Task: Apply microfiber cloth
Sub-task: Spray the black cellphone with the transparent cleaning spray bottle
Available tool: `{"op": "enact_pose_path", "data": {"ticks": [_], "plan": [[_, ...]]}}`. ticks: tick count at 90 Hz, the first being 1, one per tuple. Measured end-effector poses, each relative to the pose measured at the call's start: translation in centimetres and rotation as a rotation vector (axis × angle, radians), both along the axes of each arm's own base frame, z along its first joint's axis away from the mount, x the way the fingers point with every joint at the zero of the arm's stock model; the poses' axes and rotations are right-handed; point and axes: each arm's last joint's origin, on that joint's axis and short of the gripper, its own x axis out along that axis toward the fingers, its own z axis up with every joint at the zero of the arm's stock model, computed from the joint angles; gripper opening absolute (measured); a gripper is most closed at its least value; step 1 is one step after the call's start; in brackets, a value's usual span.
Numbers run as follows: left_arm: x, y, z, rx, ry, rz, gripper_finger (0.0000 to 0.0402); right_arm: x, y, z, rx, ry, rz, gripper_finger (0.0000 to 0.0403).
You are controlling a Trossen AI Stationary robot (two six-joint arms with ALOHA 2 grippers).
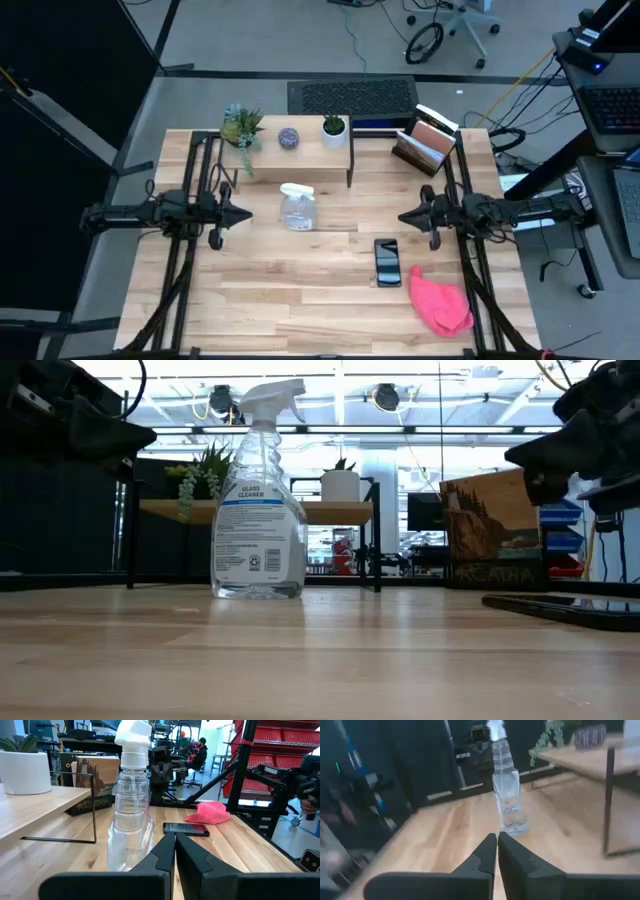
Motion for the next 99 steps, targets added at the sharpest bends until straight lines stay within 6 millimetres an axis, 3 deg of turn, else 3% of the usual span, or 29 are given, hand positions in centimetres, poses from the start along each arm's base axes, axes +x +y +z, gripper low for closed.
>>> {"op": "enact_pose_path", "data": {"ticks": [6,36,56,65,73,87,99], "plan": [[0.0,0.0,0.1,-0.001,-0.015,0.0,0.0,0.0,0.0,0.0,0.082,-0.001,-0.012,0.0],[-0.1,0.2,1.2,-0.005,-0.13,0.059,0.0,0.0,-0.4,0.9,0.148,-0.091,-0.137,0.0],[-0.1,0.3,1.1,-0.008,-0.11,0.103,0.0,0.2,-0.4,5.9,0.195,-0.127,-0.135,0.0011],[-0.1,0.3,0.9,-0.008,-0.096,0.103,0.0,1.5,0.0,7.4,0.229,0.043,-0.118,0.0032],[0.0,0.3,0.8,-0.007,-0.085,0.103,0.0,2.8,0.6,7.9,0.274,0.299,-0.093,0.0056],[0.4,0.3,0.4,-0.06,-0.033,0.101,0.0,4.2,2.0,6.9,0.401,0.791,-0.104,0.0104],[0.8,0.2,-0.1,-0.139,0.032,0.094,0.0,5.1,3.6,5.0,0.47,0.955,-0.141,0.0147]]}}
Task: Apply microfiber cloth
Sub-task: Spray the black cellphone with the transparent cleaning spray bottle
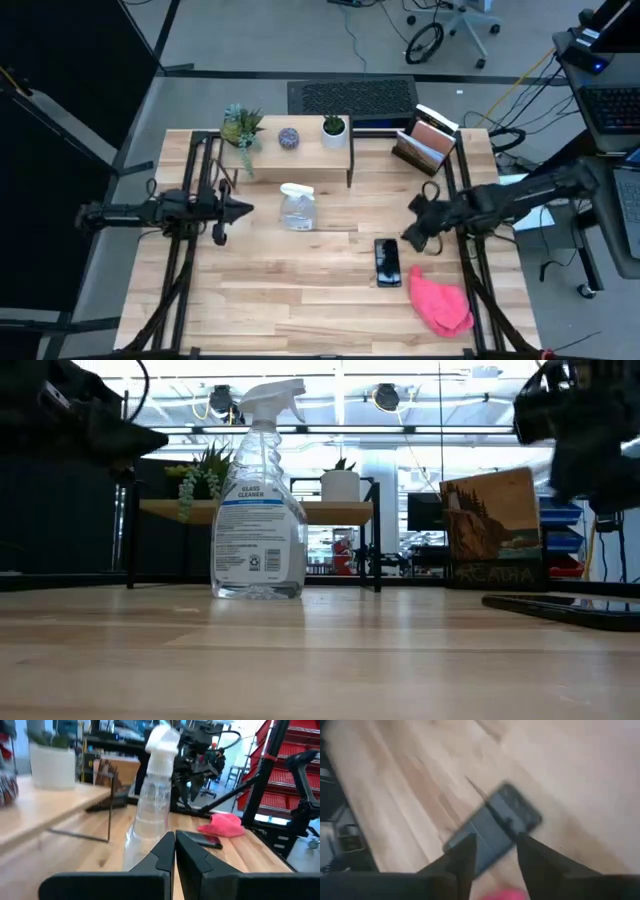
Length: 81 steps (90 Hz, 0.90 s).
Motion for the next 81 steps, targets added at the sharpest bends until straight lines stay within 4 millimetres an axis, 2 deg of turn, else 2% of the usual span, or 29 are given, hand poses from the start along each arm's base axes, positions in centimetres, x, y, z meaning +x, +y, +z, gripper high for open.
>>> {"op": "enact_pose_path", "data": {"ticks": [20,38,55,65,81], "plan": [[0.9,-0.7,-0.7,-0.094,0.127,-0.051,0.0,0.2,1.3,-3.6,0.038,0.093,-0.074,0.0214],[2.9,-1.5,0.5,-0.076,0.262,-0.101,0.0,0.0,1.4,-6.1,0.123,0.046,-0.155,0.0244],[6.5,-2.9,1.6,-0.007,0.398,-0.158,0.0,-0.6,1.1,-7.9,0.193,0.035,-0.243,0.0247],[9.3,-3.9,2.2,0.01,0.44,-0.186,0.0,-0.4,1.2,-8.1,0.226,-0.008,-0.252,0.0247],[13.8,-6.0,2.2,0.132,0.455,-0.269,0.0,-0.4,1.2,-8.2,0.235,-0.019,-0.254,0.0247]]}}
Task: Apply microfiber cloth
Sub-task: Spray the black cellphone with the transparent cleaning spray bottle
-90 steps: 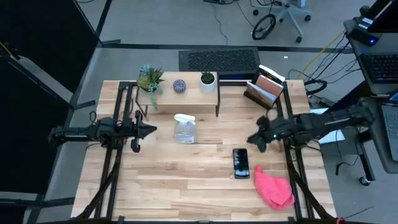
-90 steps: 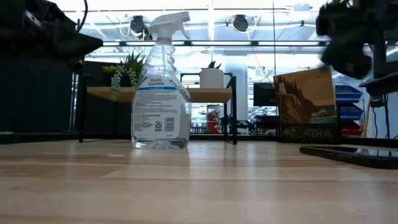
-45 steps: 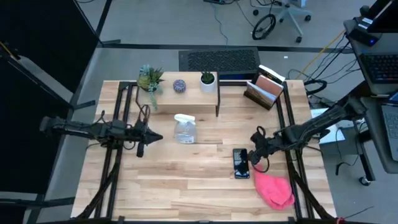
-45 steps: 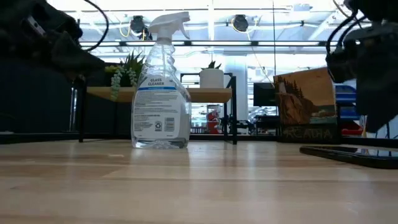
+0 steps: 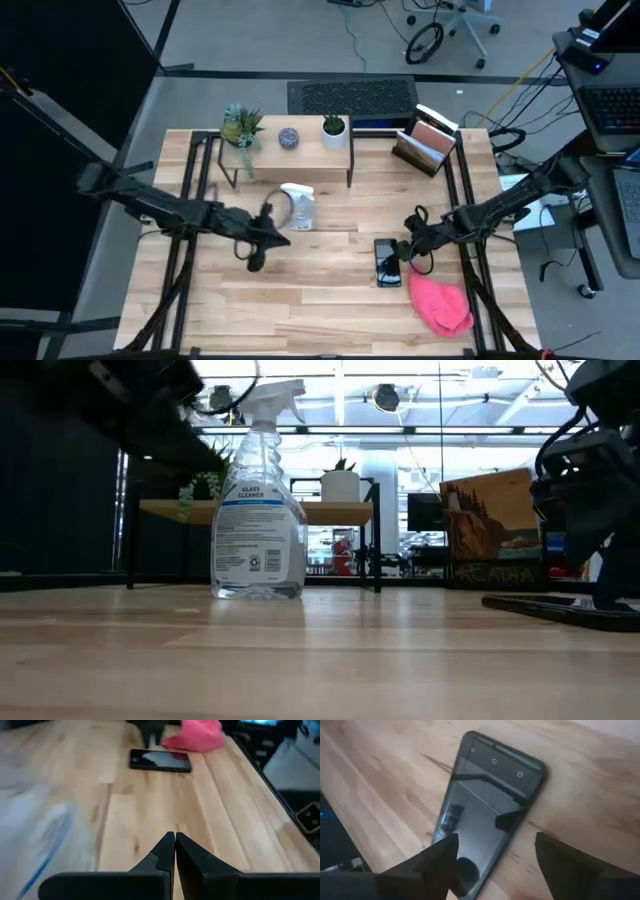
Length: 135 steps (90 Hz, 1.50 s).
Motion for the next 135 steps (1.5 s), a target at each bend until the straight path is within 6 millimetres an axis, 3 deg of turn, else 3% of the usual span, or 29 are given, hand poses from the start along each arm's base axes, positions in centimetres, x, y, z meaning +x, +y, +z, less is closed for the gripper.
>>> {"op": "enact_pose_path", "data": {"ticks": [24,59,87,108,135], "plan": [[6.4,-2.0,-2.1,0.06,0.047,-0.041,0.0,0.0,0.5,-0.4,-0.011,0.009,-0.025,0.0247],[14.3,-2.2,-6.0,0.14,0.101,-0.04,0.0,0.2,1.5,-1.1,-0.014,0.015,-0.125,0.0247],[19.8,-3.2,-7.6,0.135,0.065,-0.035,0.0,0.8,1.8,-1.3,0.005,-0.012,-0.133,0.0247],[22.0,-3.1,-9.7,0.134,0.1,-0.032,0.0,0.9,1.8,-1.4,0.004,-0.017,-0.129,0.0247],[22.7,-2.1,-9.9,0.124,0.123,-0.025,0.0,1.0,1.8,-1.4,0.0,-0.028,-0.129,0.0247]]}}
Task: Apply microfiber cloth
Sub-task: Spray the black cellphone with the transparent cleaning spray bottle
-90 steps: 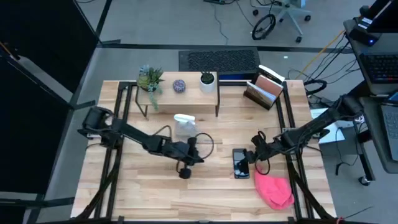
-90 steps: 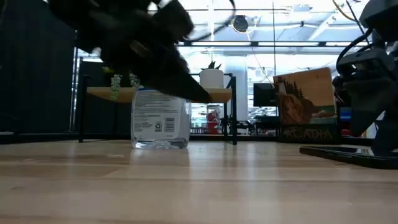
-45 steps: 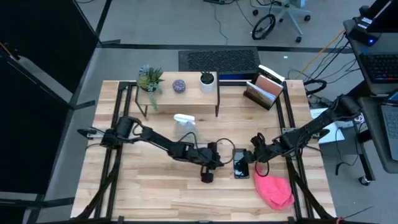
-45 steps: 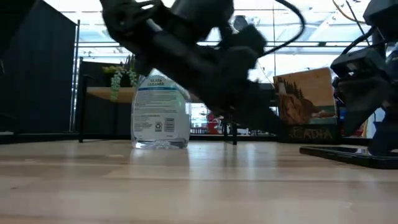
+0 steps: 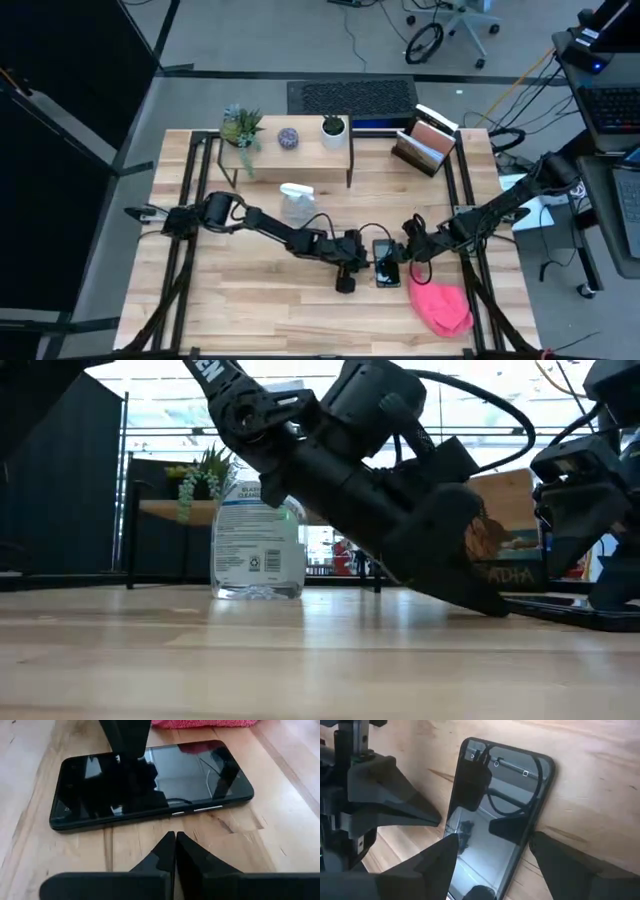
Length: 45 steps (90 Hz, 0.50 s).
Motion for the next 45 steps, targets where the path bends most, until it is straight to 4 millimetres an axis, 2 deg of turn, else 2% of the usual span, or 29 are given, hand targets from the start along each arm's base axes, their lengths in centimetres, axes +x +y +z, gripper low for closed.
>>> {"op": "enact_pose_path", "data": {"ticks": [12,33,45], "plan": [[0.1,0.1,0.0,-0.001,-0.009,0.003,0.0,0.0,0.0,0.0,-0.003,-0.004,-0.003,0.0247],[0.9,0.1,-1.7,-0.005,-0.06,0.011,0.0,0.1,0.0,0.0,-0.014,-0.019,-0.009,0.0247],[1.6,0.0,-1.9,-0.004,-0.058,0.011,0.0,0.4,0.1,-0.2,-0.024,-0.037,0.002,0.0247]]}}
